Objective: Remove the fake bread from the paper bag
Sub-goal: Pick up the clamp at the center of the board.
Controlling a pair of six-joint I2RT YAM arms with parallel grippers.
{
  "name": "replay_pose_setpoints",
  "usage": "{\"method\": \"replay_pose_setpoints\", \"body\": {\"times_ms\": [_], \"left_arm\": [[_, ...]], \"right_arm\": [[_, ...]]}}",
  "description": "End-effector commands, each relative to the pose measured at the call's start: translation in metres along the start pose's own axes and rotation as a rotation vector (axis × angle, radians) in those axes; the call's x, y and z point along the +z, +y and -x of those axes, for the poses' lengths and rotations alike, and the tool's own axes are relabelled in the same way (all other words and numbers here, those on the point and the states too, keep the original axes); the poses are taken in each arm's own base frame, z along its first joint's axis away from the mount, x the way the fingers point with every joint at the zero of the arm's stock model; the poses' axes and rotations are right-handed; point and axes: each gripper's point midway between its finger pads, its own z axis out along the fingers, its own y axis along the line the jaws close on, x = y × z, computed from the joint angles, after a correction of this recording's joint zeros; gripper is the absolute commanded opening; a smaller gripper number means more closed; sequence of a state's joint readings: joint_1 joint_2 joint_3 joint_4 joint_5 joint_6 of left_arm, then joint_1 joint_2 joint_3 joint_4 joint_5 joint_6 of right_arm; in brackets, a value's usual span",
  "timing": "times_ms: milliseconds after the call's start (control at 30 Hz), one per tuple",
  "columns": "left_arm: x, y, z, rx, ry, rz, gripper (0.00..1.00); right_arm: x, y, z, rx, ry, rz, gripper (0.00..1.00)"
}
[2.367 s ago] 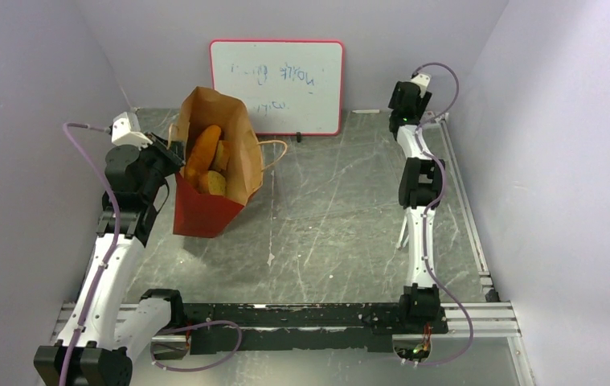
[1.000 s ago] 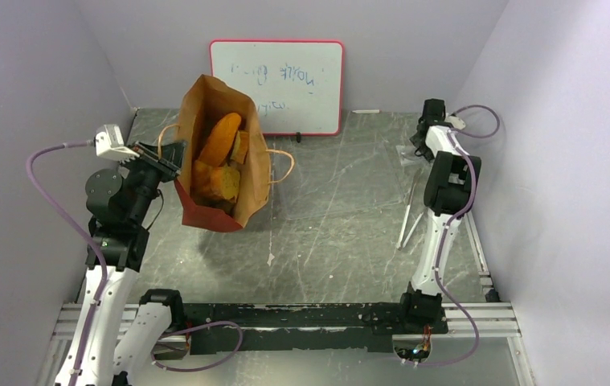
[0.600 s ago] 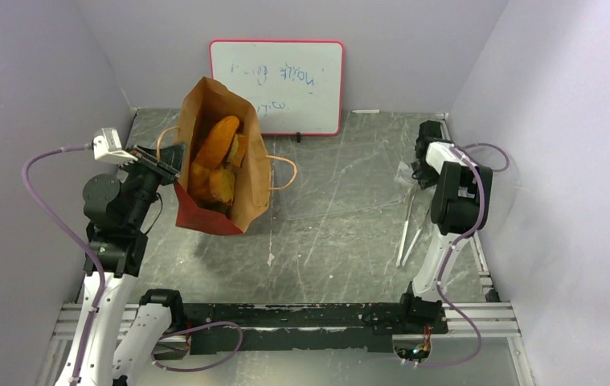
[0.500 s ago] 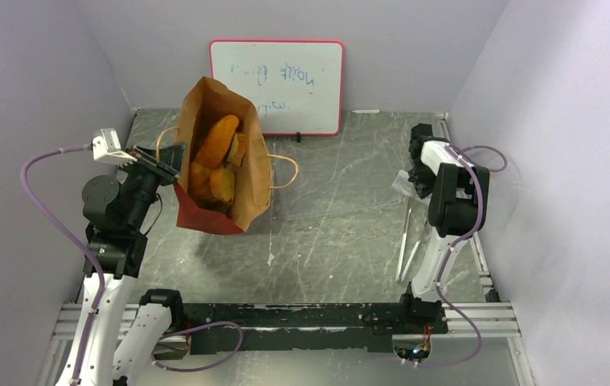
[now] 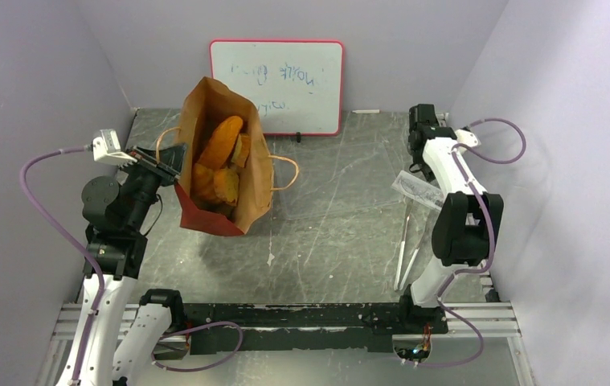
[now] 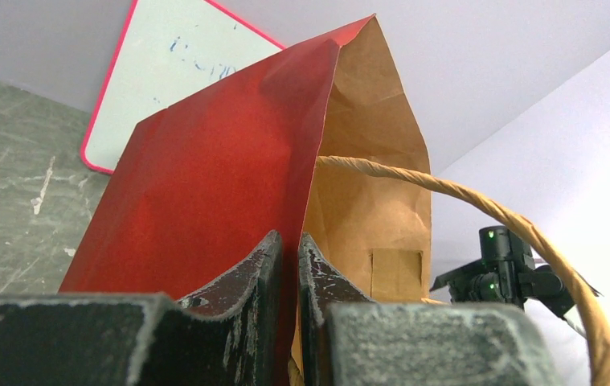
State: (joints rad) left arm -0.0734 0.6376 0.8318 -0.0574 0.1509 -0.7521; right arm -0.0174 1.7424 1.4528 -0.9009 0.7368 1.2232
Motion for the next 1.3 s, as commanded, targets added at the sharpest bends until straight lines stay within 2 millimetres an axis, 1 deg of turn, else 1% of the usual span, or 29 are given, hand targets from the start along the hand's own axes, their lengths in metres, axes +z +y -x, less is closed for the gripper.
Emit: {"method": "replay_pose_setpoints", "body": {"times_ms": [0,200,333,400,500,667,833,933,1133,1267], "left_arm": [[-0.002,-0.025,0.018,-0.009,-0.066,-0.100,0.07],[0.002,-0.022,0.017,-0.009,-0.061,-0.095,0.07],[0.004,-0.022,0.016,-0.002,-0.057,-0.093,0.07],[0.005,-0.021,0.015,-0.001,-0.055,-0.094,0.07],[0.008,-0.020,0.014,0.002,-0.050,-0.093,0.07],[0.012,-0.019,0.011,0.001,-0.041,-0.100,0.07],[0.015,-0.017,0.007,0.002,-0.031,-0.102,0.07],[0.015,-0.017,0.007,0.003,-0.032,-0.105,0.07],[0.018,-0.016,0.003,-0.003,-0.023,-0.113,0.07],[0.019,-0.014,0.000,-0.012,-0.015,-0.115,0.07]], "right_arm": [[-0.007,0.045,-0.001,-0.045,0.000,0.190,0.59],[0.003,0.083,-0.053,-0.080,0.186,0.317,0.59],[0.012,0.102,-0.082,-0.094,0.274,0.386,0.59],[0.013,0.110,-0.091,-0.088,0.301,0.420,0.59],[0.018,0.114,-0.101,-0.079,0.322,0.435,0.59],[0.029,0.112,-0.115,-0.070,0.358,0.412,0.59],[0.046,0.098,-0.126,-0.054,0.379,0.371,0.59],[0.054,0.090,-0.129,-0.036,0.387,0.363,0.59],[0.064,0.080,-0.132,-0.026,0.393,0.348,0.60],[0.072,0.069,-0.130,-0.004,0.394,0.333,0.60]]}}
